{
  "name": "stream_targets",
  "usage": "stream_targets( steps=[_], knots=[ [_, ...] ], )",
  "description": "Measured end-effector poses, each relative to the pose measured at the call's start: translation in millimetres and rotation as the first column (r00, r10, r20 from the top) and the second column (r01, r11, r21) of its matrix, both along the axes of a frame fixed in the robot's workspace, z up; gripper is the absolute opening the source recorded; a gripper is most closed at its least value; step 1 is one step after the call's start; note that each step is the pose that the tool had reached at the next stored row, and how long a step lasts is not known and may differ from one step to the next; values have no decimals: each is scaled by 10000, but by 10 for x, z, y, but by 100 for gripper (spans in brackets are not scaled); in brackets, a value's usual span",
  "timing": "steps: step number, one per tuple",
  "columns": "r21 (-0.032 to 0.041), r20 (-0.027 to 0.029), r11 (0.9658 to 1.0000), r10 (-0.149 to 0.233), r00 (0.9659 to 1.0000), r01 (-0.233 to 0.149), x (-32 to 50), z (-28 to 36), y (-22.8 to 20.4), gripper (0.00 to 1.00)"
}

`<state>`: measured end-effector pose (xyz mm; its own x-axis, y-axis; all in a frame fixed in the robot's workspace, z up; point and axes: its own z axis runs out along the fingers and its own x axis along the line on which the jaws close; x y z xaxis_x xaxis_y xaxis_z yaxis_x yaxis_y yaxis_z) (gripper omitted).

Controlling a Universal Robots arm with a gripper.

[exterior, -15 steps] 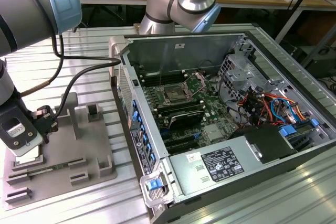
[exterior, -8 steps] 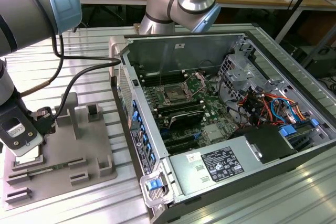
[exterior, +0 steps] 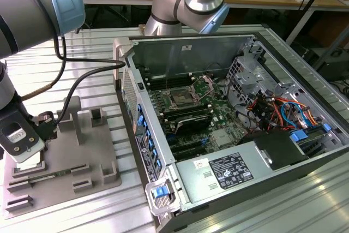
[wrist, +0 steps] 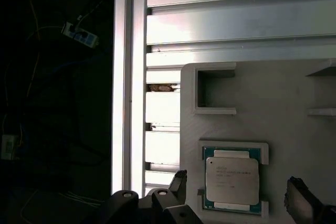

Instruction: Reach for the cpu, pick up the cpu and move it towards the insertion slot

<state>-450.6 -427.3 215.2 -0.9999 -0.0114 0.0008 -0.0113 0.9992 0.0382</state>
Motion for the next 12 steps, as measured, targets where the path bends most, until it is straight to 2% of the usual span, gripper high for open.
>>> stream_targets(
  steps=[7, 12],
  knots=[
    [2, 0, 10000, -1, 10000, 1, 0, -14, -1, 81],
    [0, -60, 10000, -7, 10000, 7, 0, -104, -6, 81]
  ],
)
